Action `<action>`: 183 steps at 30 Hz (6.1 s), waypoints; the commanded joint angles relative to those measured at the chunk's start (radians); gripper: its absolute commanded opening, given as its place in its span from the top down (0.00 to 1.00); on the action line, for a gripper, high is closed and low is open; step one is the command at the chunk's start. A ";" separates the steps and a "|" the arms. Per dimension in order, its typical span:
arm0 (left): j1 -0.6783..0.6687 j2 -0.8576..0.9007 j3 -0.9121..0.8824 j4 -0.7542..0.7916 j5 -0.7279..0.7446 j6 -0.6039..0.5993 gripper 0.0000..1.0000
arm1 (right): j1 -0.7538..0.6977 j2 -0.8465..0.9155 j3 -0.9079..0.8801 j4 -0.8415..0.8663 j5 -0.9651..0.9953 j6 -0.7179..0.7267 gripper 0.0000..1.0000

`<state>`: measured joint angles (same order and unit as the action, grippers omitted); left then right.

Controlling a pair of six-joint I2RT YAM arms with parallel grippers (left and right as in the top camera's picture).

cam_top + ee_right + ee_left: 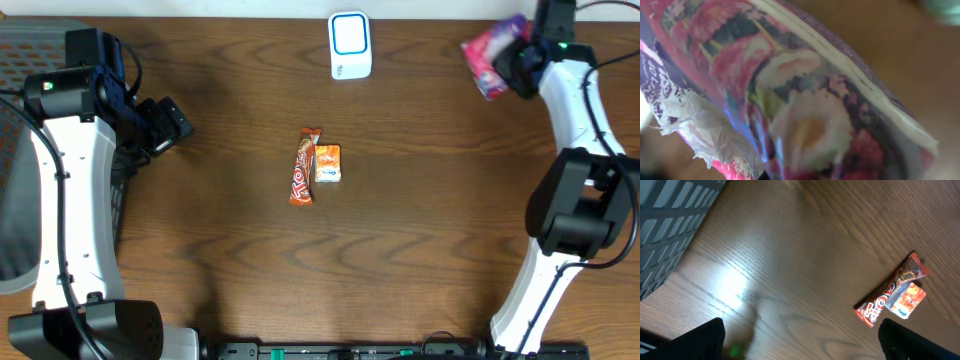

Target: Scan the item barcode

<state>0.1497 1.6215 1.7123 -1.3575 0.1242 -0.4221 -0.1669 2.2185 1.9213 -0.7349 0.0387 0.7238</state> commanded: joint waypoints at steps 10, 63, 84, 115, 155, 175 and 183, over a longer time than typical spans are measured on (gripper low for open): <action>0.002 0.006 -0.005 -0.003 -0.013 -0.001 0.02 | -0.155 -0.019 0.008 -0.088 0.259 -0.054 0.31; 0.002 0.006 -0.005 -0.003 -0.013 -0.001 0.02 | 0.532 -0.163 -0.232 -0.218 -0.464 -0.396 0.03; 0.002 0.006 -0.005 -0.003 -0.013 -0.001 0.02 | 0.642 -0.155 -0.603 0.316 -0.438 -0.137 0.48; 0.002 0.006 -0.005 -0.003 -0.013 -0.001 0.02 | 0.308 -0.155 -0.603 0.137 -1.486 -0.560 0.99; 0.002 0.006 -0.005 -0.003 -0.013 -0.001 0.02 | 0.527 -0.159 -0.209 -0.530 -0.089 -0.432 0.55; 0.002 0.006 -0.005 -0.003 -0.013 -0.001 0.02 | 0.912 -0.158 -0.217 -0.398 0.298 -0.261 0.09; 0.002 0.006 -0.005 -0.003 -0.013 -0.001 0.02 | 0.915 -0.158 -0.244 -0.365 0.435 -0.204 0.28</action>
<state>0.1497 1.6215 1.7123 -1.3579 0.1242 -0.4221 0.7479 2.0598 1.6970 -1.1053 0.3779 0.4797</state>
